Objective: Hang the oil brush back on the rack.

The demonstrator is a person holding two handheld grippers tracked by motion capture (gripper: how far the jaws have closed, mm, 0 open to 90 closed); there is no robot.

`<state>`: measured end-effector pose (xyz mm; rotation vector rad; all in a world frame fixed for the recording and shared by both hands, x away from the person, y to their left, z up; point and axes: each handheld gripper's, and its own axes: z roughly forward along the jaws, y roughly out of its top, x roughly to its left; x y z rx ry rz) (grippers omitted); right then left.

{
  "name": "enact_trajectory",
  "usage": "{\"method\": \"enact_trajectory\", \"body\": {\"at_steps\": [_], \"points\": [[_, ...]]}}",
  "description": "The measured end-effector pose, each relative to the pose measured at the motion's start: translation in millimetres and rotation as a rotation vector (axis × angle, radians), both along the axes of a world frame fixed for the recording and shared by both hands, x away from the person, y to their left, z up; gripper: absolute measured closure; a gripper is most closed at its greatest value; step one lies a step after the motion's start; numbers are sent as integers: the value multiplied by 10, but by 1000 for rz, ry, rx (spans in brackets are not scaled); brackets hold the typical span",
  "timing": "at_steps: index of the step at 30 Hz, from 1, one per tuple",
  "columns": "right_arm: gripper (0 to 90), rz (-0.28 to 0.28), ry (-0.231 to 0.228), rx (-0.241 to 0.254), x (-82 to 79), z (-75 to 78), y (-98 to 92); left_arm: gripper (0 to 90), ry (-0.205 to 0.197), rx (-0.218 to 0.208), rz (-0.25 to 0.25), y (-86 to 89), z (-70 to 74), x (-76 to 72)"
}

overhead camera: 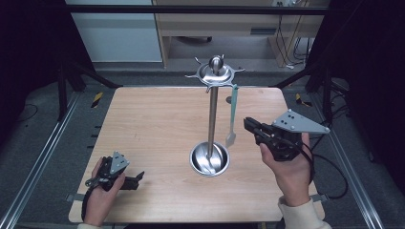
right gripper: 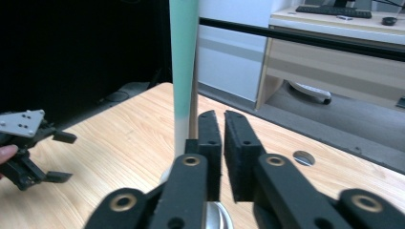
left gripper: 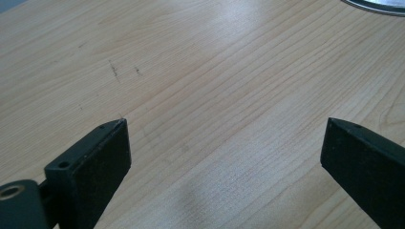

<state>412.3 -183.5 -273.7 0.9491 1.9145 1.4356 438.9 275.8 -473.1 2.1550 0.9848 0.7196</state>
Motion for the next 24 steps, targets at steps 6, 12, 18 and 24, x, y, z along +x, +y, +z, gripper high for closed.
{"method": "enact_trajectory", "body": {"at_steps": [6,12,18,24], "points": [[687,-38,-7,-13,-9,13,-73,27,-1,0,0,-1,-2,1],[543,-75,-26,-1,2,26,-152,27,-1,0,0,-3,-3,1],[458,-102,-41,9,6,24,-228,27,0,2,0,-6,-4,0],[387,-123,-51,11,2,13,-329,27,3,2,-1,-5,-3,-2]]}}
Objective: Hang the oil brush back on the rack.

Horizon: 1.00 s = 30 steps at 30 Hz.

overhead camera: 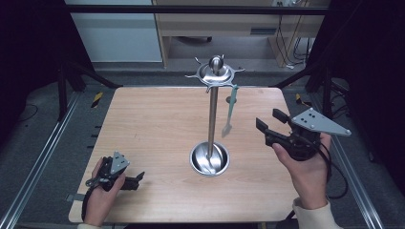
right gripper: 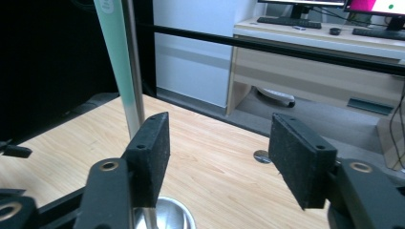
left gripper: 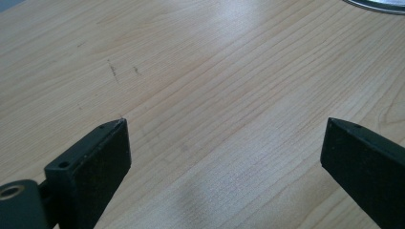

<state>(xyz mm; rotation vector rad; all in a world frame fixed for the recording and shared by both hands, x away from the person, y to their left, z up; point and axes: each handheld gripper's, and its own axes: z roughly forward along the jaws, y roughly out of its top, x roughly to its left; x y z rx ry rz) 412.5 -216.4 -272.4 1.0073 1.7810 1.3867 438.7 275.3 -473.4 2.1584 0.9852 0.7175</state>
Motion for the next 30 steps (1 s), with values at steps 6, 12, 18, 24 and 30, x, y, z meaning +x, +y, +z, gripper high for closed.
{"method": "enact_trajectory", "body": {"at_steps": [6,12,18,24,30], "points": [[290,-63,2,-11,4,-43,-116,27,-1,2,1,-4,-2,2],[191,-118,32,-40,56,-135,-212,27,1,3,0,-4,-2,1],[128,-161,67,-68,146,-264,-286,27,0,1,0,-2,-1,0],[96,-173,103,-83,229,-393,-347,27,0,2,0,-4,-1,0],[85,-161,149,-81,300,-532,-379,27,1,2,-1,-6,-3,1]]}}
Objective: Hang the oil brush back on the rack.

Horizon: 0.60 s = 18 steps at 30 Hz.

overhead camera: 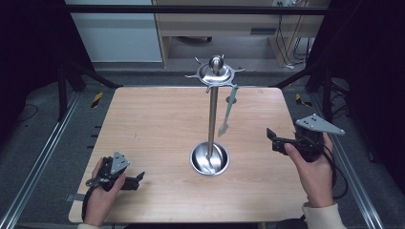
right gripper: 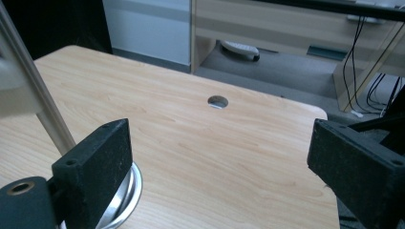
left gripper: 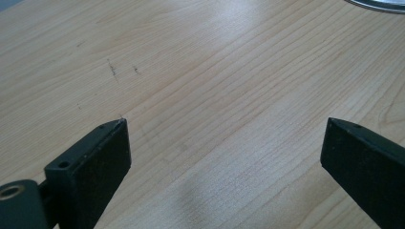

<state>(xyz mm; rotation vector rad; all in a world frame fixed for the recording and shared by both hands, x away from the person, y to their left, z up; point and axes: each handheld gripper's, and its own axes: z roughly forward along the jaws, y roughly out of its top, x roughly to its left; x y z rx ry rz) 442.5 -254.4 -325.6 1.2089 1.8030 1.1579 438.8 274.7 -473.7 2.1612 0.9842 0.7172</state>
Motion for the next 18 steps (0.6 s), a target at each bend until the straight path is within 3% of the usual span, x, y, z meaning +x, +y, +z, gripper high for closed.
{"method": "enact_trajectory", "body": {"at_steps": [18], "points": [[84,-29,130,-2,343,-574,-54,27,-1,2,1,-4,-3,0]]}}
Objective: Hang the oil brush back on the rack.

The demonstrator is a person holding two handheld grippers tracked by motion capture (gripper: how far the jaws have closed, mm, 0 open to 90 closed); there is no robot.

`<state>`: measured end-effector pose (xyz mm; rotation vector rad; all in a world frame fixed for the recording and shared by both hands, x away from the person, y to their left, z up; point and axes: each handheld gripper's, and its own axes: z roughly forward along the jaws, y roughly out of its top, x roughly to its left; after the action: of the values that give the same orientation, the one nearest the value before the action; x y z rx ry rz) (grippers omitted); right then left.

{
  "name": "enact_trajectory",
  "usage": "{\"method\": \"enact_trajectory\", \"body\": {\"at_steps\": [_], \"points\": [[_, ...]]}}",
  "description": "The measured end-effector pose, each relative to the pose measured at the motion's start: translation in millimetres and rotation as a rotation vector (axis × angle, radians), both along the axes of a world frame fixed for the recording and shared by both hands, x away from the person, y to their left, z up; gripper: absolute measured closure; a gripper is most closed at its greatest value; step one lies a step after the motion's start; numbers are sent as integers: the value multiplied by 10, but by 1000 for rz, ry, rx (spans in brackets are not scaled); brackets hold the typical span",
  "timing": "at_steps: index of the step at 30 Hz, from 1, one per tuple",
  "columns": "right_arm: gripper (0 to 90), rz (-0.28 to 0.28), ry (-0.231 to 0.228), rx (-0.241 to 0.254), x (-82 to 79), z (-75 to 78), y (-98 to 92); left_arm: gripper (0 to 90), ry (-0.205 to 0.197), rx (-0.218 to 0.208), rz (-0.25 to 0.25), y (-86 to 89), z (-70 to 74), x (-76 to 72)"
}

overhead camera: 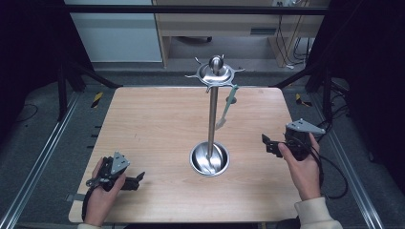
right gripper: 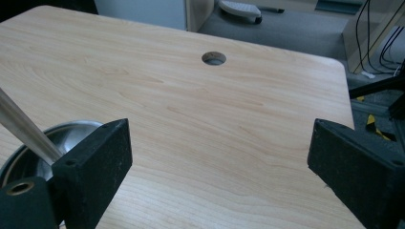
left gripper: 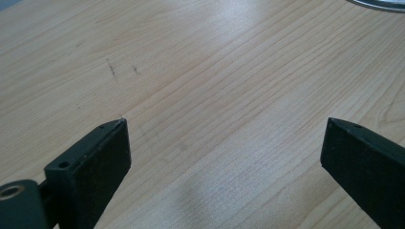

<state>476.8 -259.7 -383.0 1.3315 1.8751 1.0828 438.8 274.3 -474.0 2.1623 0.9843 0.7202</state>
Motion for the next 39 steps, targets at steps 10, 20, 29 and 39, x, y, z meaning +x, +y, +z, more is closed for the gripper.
{"method": "enact_trajectory", "body": {"at_steps": [10,20,29,39], "points": [[115,-2,79,-34,132,-244,58,27,0,0,-2,-3,-1,0],[116,64,171,-60,223,-476,189,27,0,0,-2,-4,-2,0],[113,129,229,-75,310,-647,393,27,3,5,-4,-3,1,-1],[113,138,253,-66,434,-813,538,27,1,4,-4,-3,-1,0]]}}
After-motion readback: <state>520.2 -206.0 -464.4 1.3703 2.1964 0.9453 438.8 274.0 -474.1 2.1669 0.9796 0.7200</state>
